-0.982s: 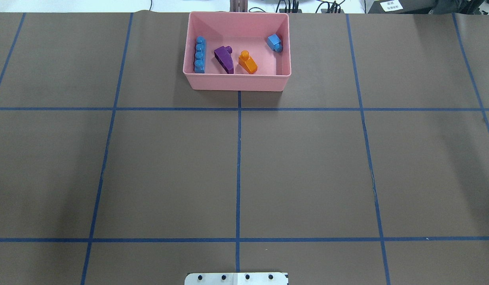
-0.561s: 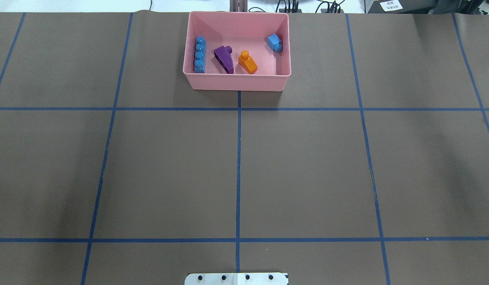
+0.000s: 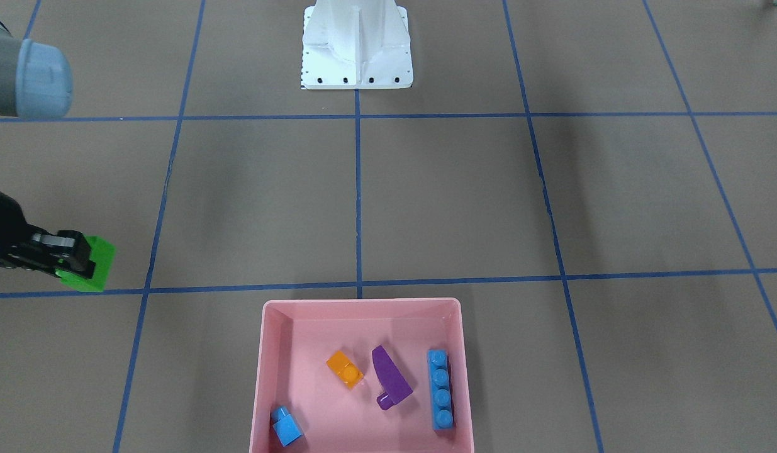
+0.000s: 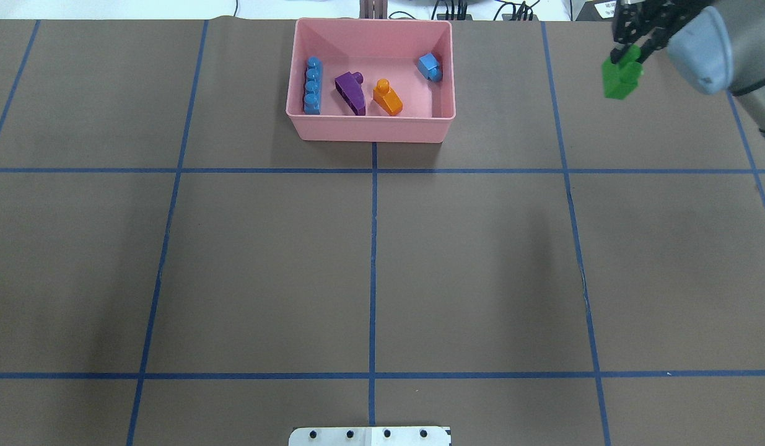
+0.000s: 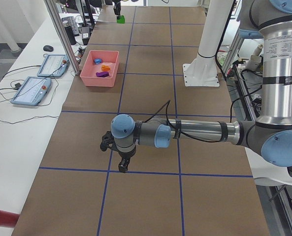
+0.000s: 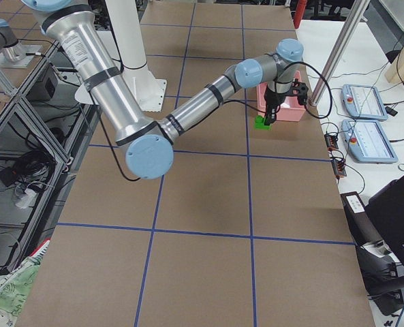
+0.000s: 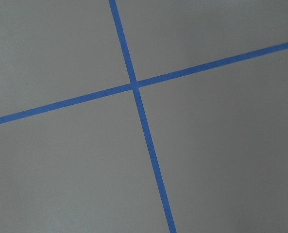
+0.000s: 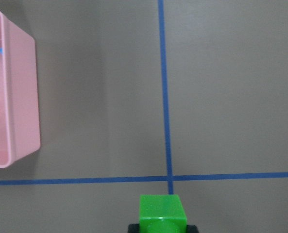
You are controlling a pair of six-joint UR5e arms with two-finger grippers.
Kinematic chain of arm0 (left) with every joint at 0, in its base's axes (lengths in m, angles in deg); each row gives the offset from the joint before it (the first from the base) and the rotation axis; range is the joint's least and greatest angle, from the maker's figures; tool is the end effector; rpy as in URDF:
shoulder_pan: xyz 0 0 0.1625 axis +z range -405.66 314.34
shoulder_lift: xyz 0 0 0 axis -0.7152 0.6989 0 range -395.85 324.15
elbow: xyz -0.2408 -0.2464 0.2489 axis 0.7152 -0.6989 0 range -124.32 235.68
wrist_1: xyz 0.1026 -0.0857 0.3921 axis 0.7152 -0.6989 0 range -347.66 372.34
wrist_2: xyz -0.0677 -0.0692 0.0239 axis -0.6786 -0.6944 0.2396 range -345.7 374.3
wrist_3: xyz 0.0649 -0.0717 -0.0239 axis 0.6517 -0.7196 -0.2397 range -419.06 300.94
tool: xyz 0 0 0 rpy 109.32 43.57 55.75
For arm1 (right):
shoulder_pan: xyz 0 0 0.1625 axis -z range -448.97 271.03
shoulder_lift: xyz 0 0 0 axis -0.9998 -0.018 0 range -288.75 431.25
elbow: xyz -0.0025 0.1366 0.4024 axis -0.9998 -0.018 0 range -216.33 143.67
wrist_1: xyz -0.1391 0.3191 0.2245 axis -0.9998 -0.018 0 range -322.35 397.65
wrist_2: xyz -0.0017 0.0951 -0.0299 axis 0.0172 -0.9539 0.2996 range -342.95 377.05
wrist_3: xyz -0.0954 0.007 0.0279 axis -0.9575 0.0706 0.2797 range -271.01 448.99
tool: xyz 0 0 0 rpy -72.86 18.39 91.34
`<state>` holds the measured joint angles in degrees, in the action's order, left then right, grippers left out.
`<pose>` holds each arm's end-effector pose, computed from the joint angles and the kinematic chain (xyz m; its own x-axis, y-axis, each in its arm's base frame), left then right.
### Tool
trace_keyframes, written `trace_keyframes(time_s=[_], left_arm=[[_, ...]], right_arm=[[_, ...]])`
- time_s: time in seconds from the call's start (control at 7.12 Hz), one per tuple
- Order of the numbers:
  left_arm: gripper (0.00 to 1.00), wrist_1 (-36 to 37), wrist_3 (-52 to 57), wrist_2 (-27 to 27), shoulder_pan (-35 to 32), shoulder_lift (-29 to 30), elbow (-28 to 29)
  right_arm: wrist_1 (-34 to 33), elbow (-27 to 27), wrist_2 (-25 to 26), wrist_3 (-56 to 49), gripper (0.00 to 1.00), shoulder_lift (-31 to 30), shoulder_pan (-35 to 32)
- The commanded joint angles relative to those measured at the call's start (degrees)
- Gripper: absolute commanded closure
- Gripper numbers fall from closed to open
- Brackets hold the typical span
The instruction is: Put all blocks into box
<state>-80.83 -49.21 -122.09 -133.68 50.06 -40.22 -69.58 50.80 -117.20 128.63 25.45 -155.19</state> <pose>-0.0449 -0.4688 0.6339 0.6712 0.2556 -0.6958 -0.1515 0.9662 0.2088 -0.2282 -0.6763 0.2326 0.6511 0.1095 0.7510 -0.0614 0.9939 -0.0917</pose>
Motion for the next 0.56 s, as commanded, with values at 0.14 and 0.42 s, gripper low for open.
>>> trace_keyframes(time_s=[0.14,0.42], left_arm=[[0.00,0.00,-0.09,0.07,0.04,0.31,0.10],[0.00,0.00,-0.09,0.07,0.04,0.40,0.18]], right_arm=[[16.26,-14.30,3.63,16.19,1.00,10.28,7.05],[24.50,-23.88,10.63,27.64,1.00,18.32,12.06]])
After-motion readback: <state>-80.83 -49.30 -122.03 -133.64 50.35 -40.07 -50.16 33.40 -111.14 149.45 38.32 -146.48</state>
